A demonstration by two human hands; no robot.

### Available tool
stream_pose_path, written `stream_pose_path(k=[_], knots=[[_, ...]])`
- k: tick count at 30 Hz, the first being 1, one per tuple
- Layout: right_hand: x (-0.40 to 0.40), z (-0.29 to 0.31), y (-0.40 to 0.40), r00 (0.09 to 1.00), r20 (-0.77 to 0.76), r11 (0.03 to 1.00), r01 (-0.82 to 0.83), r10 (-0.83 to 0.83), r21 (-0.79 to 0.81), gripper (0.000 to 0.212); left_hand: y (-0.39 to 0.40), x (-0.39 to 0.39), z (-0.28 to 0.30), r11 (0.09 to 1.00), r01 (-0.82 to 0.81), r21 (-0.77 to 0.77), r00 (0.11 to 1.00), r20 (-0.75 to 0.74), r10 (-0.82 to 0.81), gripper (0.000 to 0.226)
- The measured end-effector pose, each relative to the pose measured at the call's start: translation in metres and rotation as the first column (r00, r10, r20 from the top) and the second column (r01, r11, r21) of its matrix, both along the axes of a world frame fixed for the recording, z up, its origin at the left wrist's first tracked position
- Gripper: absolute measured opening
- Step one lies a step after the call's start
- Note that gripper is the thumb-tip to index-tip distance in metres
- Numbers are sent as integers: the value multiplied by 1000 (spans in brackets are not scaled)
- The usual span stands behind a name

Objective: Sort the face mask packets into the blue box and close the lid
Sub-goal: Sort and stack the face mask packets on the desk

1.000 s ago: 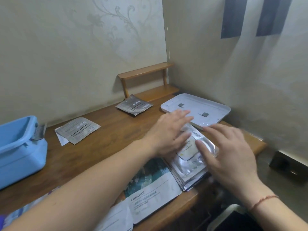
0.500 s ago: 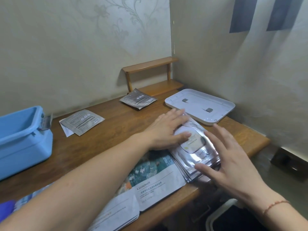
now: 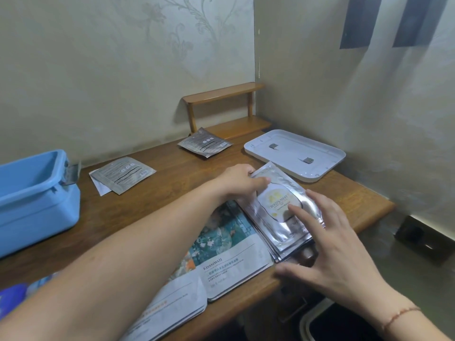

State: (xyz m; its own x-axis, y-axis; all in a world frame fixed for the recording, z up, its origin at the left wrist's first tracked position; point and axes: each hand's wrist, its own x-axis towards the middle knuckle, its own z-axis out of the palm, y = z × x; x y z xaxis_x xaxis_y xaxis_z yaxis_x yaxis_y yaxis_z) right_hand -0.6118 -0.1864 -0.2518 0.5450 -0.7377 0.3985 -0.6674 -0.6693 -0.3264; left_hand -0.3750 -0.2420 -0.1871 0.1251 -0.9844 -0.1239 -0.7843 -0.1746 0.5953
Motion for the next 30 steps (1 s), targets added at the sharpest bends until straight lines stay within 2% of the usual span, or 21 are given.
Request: stream_pose_path(k=[2,4,5,6,7,10,12,13,14,16,17,18,20,23,26,30], knots=[[-10,-5,5,989,144,999,31,-36,39,94,-4,-6,7,998,34,54,999,-25,-33,46],[-19,1,6,913,350,971,150,-209,189,80,-6,-14,14,990,81,113,997,-22,-79,48],[-23,8,3,863,401,938,203,-307,280,74,-6,-20,16,986,100,132,995,-18,-99,49],[-25,17,-4,842,382,903,248,-380,350,67,-6,-25,18,983,114,147,993,-14,-113,48],[-27,29,-11,857,298,870,289,-421,398,57,-6,-31,18,981,122,149,992,-18,-121,47],[-34,57,-22,929,10,814,318,-369,485,40,2,-44,11,987,105,126,989,-120,-90,38],[-40,61,-16,941,-57,768,305,-332,563,37,11,-49,1,990,99,101,980,-185,-79,38],[-43,58,-12,946,-20,730,263,-323,631,40,15,-51,-3,990,107,92,975,-202,-87,40],[-45,56,-8,940,71,661,179,-334,728,50,18,-54,-6,990,117,83,971,-217,-96,42],[-54,47,-13,873,260,453,-51,-412,890,81,23,-57,-10,991,118,66,967,-236,-99,48],[-57,44,-18,845,302,350,-147,-441,925,85,24,-59,-10,992,110,62,967,-236,-93,53],[-58,45,-21,835,320,272,-214,-448,938,79,26,-61,-10,993,102,58,969,-232,-86,60],[-55,50,-24,859,324,179,-274,-396,945,54,29,-65,-10,994,100,48,971,-223,-87,73],[-48,58,-34,896,285,50,-286,-340,957,44,31,-71,-11,994,96,55,955,-288,-76,72],[-41,64,-42,910,226,22,-233,-347,972,43,31,-69,-10,998,25,64,918,-396,2,67],[-28,60,-40,890,252,99,-232,-380,968,40,35,-58,-11,997,-60,53,800,-594,80,71]])
